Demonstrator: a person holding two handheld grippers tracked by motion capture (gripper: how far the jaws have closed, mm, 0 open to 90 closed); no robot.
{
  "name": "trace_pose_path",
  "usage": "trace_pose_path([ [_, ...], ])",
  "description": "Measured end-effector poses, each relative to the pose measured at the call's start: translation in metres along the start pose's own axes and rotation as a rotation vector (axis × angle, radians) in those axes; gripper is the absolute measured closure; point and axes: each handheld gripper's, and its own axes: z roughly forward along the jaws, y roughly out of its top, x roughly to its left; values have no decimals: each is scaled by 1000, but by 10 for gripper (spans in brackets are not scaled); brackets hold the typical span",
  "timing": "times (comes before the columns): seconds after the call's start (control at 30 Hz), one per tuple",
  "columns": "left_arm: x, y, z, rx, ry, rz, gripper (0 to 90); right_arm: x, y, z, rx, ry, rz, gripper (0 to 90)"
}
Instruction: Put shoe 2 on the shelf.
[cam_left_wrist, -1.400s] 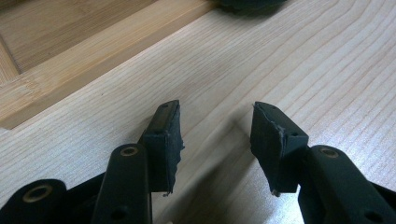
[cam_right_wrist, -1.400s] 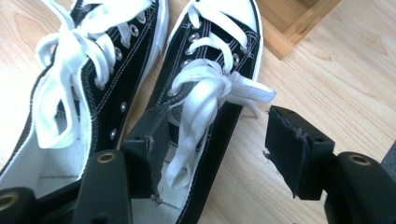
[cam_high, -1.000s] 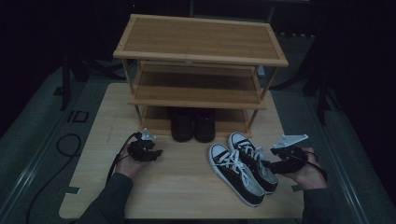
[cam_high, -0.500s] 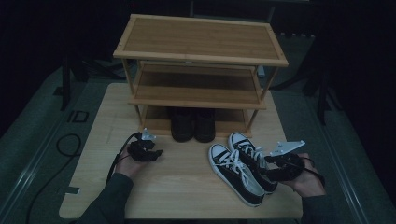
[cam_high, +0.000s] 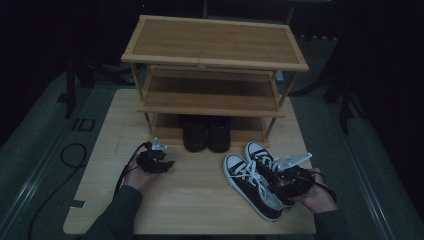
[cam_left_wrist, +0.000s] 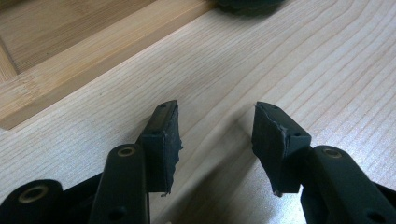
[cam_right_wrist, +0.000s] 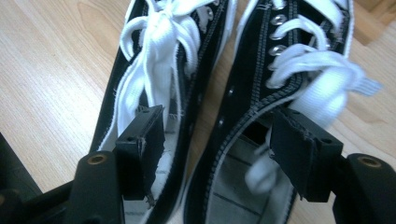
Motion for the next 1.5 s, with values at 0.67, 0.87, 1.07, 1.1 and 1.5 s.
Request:
trace_pose_path([
  [0.67, 0, 0, 0, 1, 1, 0, 520, 9, 13, 34, 59, -91, 11, 545],
  [0.87, 0, 0, 0, 1, 0, 1, 520, 9, 14, 39, 56, -84, 11, 706],
  [1.07, 0, 0, 0, 0, -2, 0, 520, 8, 10, 38, 29, -60, 29, 820],
  [1.1, 0, 0, 0, 0, -2, 0, 520, 8, 10, 38, 29, -60, 29, 820],
  [1.5, 1, 0, 0, -3, -3, 0, 521, 5, 10, 32, -19, -74, 27, 850],
])
